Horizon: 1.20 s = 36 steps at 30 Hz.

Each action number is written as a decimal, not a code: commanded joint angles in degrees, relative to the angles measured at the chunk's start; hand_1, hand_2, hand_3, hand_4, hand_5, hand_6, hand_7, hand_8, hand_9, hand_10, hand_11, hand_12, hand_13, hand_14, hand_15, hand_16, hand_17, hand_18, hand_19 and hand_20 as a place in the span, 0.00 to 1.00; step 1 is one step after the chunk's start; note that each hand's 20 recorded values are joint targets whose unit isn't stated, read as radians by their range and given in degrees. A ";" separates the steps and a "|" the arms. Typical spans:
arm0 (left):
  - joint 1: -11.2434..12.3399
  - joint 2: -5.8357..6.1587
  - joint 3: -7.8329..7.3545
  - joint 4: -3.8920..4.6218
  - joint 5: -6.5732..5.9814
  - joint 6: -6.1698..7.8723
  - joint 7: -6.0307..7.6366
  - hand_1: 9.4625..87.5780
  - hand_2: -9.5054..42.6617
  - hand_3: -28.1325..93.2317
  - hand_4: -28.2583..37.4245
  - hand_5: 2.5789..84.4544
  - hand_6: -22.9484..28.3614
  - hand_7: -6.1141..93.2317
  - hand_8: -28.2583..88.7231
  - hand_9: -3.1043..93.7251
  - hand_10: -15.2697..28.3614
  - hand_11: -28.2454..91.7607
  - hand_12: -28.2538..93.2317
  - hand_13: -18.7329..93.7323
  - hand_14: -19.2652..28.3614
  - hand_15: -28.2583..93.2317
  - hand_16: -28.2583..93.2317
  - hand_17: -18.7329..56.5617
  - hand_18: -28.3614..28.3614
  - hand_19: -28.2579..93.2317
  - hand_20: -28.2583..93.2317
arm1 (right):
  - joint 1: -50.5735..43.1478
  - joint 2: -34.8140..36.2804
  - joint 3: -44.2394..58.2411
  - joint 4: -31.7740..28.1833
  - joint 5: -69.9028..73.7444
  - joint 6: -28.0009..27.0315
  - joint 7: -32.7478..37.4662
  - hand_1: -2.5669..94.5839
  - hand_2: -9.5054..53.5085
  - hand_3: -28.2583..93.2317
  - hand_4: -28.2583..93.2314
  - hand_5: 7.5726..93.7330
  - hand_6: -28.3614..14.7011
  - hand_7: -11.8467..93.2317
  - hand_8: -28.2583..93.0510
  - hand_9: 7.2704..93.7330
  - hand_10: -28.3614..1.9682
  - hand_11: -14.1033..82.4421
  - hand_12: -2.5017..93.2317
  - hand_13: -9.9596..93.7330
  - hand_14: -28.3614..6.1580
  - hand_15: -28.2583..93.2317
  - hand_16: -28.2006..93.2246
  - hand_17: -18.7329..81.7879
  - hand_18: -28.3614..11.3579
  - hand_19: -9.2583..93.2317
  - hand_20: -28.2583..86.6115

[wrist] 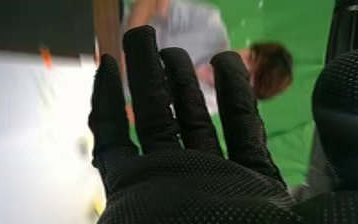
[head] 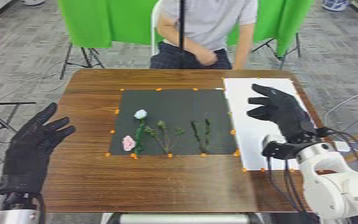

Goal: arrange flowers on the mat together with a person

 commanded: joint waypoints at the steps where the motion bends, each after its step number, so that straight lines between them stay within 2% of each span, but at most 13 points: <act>1: 0.47 0.41 0.42 -0.01 -0.27 0.64 0.29 0.10 0.28 0.88 0.00 0.37 0.55 0.21 0.15 0.39 0.76 0.44 0.31 0.38 0.95 0.64 0.15 0.12 0.88 0.61 0.32 | 1.20 7.04 -2.09 -3.22 -20.18 14.78 12.05 0.29 0.14 0.81 0.01 0.47 0.62 0.25 0.14 0.49 0.32 0.33 0.19 0.55 0.29 0.67 0.32 0.33 0.05 0.69 0.40; 2: 0.37 0.23 0.32 -0.03 -0.09 0.50 -0.09 0.10 0.28 0.88 0.00 0.37 0.55 0.21 0.15 0.39 0.76 0.44 0.31 0.38 0.95 0.64 0.15 0.12 0.88 0.61 0.32 | 4.52 9.34 -5.92 -2.62 -25.42 18.71 17.26 0.29 0.14 0.81 0.01 0.48 0.62 0.26 0.14 0.49 0.32 0.34 0.19 0.55 0.29 0.68 0.32 0.33 0.05 0.70 0.40; 5: 0.56 0.10 0.09 -0.10 0.16 0.36 -0.30 0.11 0.28 0.88 0.00 0.37 0.55 0.21 0.15 0.39 0.76 0.44 0.31 0.38 0.94 0.64 0.15 0.12 0.88 0.61 0.32 | 5.79 11.98 -7.66 -1.69 -37.46 20.72 24.20 0.30 0.13 0.80 0.02 0.49 0.61 0.26 0.14 0.51 0.32 0.35 0.19 0.57 0.30 0.70 0.31 0.35 0.05 0.73 0.39; 9: 0.55 0.15 0.09 -0.10 0.26 0.47 -0.48 0.11 0.28 0.88 0.00 0.37 0.55 0.21 0.15 0.39 0.76 0.44 0.31 0.38 0.94 0.64 0.16 0.12 0.88 0.61 0.32 | 8.84 15.58 -10.60 1.12 -47.71 20.51 31.50 0.31 0.12 0.80 0.03 0.50 0.60 0.25 0.14 0.51 0.31 0.35 0.18 0.59 0.31 0.72 0.31 0.36 0.04 0.76 0.37; 11: 0.28 0.29 0.55 -0.03 0.00 0.50 -0.53 0.11 0.28 0.88 0.00 0.37 0.55 0.21 0.15 0.39 0.76 0.44 0.31 0.38 0.94 0.64 0.16 0.12 0.88 0.61 0.32 | 10.22 16.38 -11.57 2.56 -50.62 20.83 33.94 0.32 0.11 0.79 0.03 0.50 0.60 0.25 0.14 0.51 0.30 0.35 0.18 0.59 0.31 0.72 0.30 0.37 0.04 0.76 0.36; 13: 0.01 0.22 0.78 0.03 0.52 0.22 -0.70 0.11 0.28 0.88 0.00 0.37 0.55 0.21 0.15 0.39 0.76 0.44 0.31 0.38 0.94 0.64 0.15 0.12 0.88 0.61 0.32 | 11.65 17.37 -12.63 3.64 -53.31 20.40 36.30 0.32 0.11 0.79 0.03 0.50 0.59 0.25 0.14 0.51 0.29 0.35 0.18 0.58 0.30 0.72 0.30 0.37 0.04 0.77 0.35; 18: -0.04 0.09 1.08 0.09 0.27 0.44 -0.84 0.11 0.28 0.88 0.00 0.37 0.55 0.21 0.15 0.39 0.76 0.44 0.31 0.38 0.94 0.64 0.15 0.12 0.88 0.61 0.32 | 15.64 19.64 -15.34 7.39 -60.54 12.16 41.95 0.34 0.09 0.79 0.04 0.50 0.58 0.25 0.14 0.50 0.26 0.35 0.18 0.58 0.28 0.74 0.30 0.38 0.05 0.80 0.34; 19: 0.54 -0.04 0.85 -0.10 0.35 0.54 -0.58 0.11 0.28 0.88 0.00 0.37 0.55 0.21 0.15 0.39 0.76 0.44 0.31 0.38 0.94 0.64 0.15 0.12 0.88 0.61 0.32 | 16.99 19.72 -16.04 8.61 -61.58 9.45 42.48 0.36 0.07 0.79 0.04 0.50 0.58 0.24 0.14 0.49 0.25 0.34 0.18 0.58 0.28 0.74 0.30 0.38 0.04 0.80 0.33; 21: 0.35 0.02 0.84 -0.07 0.38 0.63 -0.70 0.12 0.28 0.88 0.00 0.37 0.55 0.21 0.15 0.39 0.76 0.44 0.31 0.38 0.94 0.64 0.15 0.12 0.88 0.61 0.31 | 18.55 20.69 -17.27 10.80 -62.41 7.39 43.21 0.37 0.06 0.79 0.04 0.49 0.57 0.23 0.15 0.49 0.24 0.34 0.18 0.58 0.26 0.75 0.29 0.39 0.04 0.83 0.29; 25: 0.12 0.05 0.79 -0.13 0.42 0.79 -0.71 0.12 0.28 0.88 0.00 0.37 0.55 0.21 0.15 0.39 0.76 0.44 0.31 0.38 0.94 0.64 0.15 0.12 0.88 0.61 0.31 | 23.00 21.46 -20.14 15.40 -61.72 0.56 44.10 0.38 0.04 0.80 0.04 0.49 0.57 0.23 0.14 0.48 0.22 0.33 0.18 0.59 0.26 0.76 0.29 0.39 0.04 0.84 0.27; 28: -0.23 -0.11 0.86 -0.10 0.57 0.54 -0.91 0.12 0.27 0.88 0.00 0.37 0.55 0.21 0.15 0.39 0.77 0.44 0.31 0.38 0.94 0.64 0.15 0.12 0.88 0.61 0.31 | 24.61 21.87 -21.39 18.07 -60.64 -1.65 43.70 0.39 0.02 0.81 0.04 0.49 0.57 0.23 0.14 0.48 0.22 0.33 0.18 0.59 0.25 0.76 0.29 0.39 0.05 0.85 0.26; 32: 0.14 0.98 1.06 -0.15 -0.48 1.50 0.17 0.12 0.27 0.88 0.00 0.37 0.55 0.21 0.15 0.39 0.77 0.44 0.31 0.38 0.94 0.64 0.15 0.12 0.88 0.61 0.31 | 26.79 21.61 -23.48 21.16 -60.83 -5.46 44.31 0.40 0.02 0.82 0.03 0.49 0.57 0.23 0.14 0.48 0.22 0.33 0.18 0.59 0.25 0.76 0.29 0.39 0.05 0.85 0.25; 36: 0.15 1.35 1.25 -0.10 -0.76 1.74 0.81 0.12 0.27 0.88 0.00 0.37 0.55 0.21 0.15 0.39 0.77 0.44 0.31 0.38 0.94 0.64 0.15 0.12 0.88 0.61 0.31 | 28.42 21.53 -25.34 23.62 -60.64 -7.54 44.81 0.41 0.01 0.82 0.03 0.49 0.58 0.23 0.14 0.48 0.21 0.32 0.18 0.59 0.24 0.75 0.29 0.39 0.05 0.85 0.25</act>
